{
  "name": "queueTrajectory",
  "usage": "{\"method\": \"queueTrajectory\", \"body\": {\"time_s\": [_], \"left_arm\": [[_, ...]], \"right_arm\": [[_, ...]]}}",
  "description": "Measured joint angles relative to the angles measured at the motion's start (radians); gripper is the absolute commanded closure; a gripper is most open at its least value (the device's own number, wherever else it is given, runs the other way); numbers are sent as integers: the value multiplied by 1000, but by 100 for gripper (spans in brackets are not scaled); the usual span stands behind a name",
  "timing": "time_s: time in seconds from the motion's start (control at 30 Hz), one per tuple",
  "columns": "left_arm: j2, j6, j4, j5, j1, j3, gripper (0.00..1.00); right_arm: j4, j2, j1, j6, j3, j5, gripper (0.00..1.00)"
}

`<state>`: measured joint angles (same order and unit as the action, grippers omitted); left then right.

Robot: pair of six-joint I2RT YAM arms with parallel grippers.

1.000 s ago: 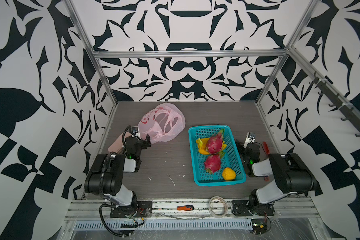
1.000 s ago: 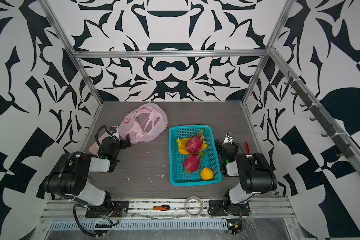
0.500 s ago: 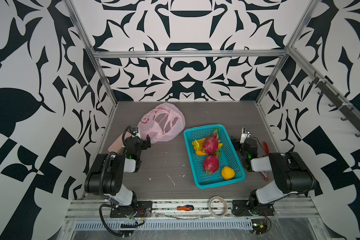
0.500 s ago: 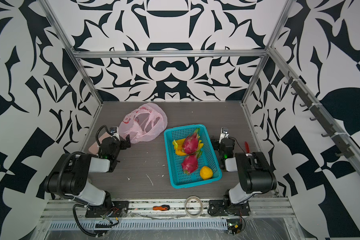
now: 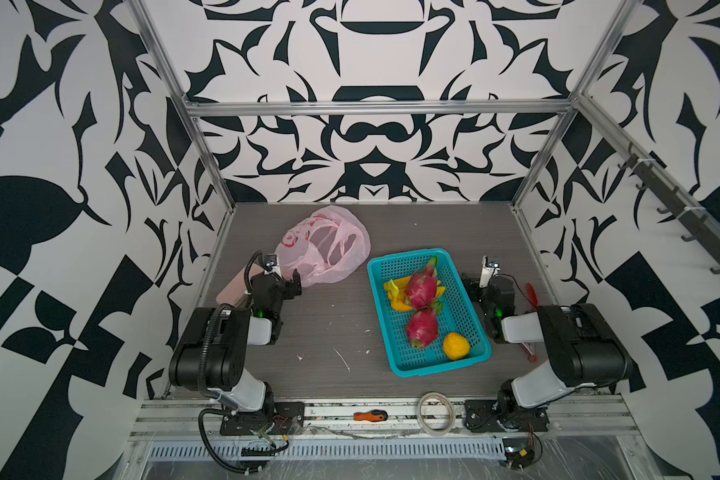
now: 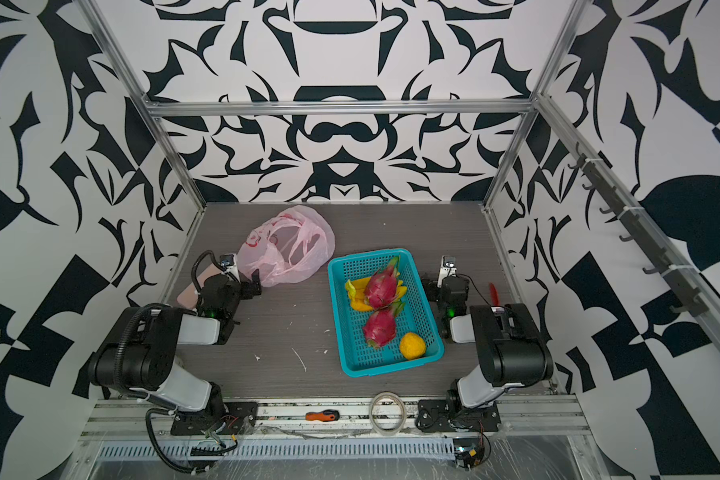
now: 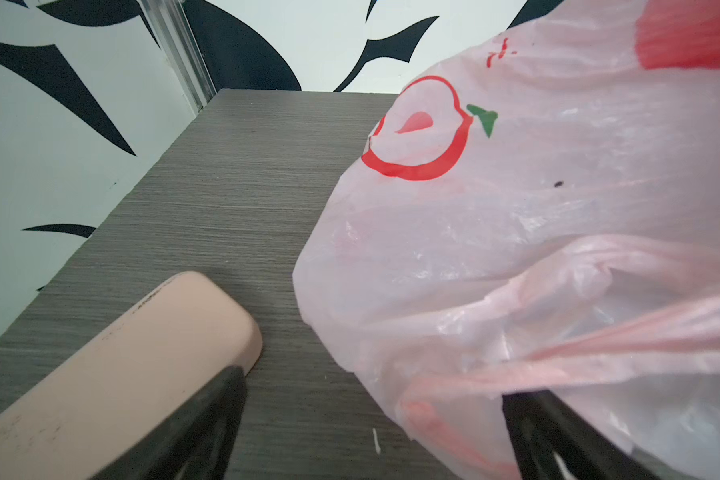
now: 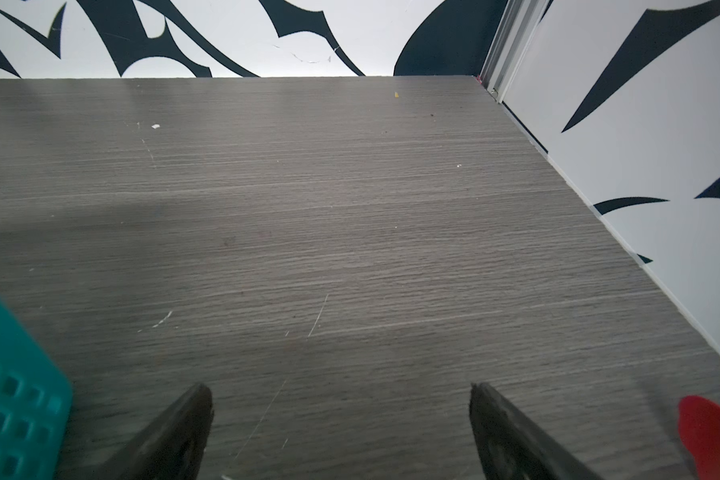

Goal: Untie the knot of the plastic bag and take out the fruit

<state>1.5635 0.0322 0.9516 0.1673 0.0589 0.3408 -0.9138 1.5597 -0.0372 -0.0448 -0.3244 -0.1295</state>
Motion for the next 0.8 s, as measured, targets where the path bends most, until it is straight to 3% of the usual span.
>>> {"method": "queueTrajectory", "body": {"time_s": [0.2,0.33,0.43,0.67,0.8], "left_arm": [[0,0,0,0,0,0,1],[0,0,0,0,0,0,1],[0,0,0,0,0,0,1],[0,0,0,0,0,0,1],[0,0,0,0,0,0,1]], "right_arm": [[-5,0,0,1,4,0,1],[-220,5,0,-1,142,-14,1],[-256,14,-4,-7,210,-44,1],[-77,11,-19,5,-15,-37,1],[-40,8,-26,9,-26,-34,1]]}}
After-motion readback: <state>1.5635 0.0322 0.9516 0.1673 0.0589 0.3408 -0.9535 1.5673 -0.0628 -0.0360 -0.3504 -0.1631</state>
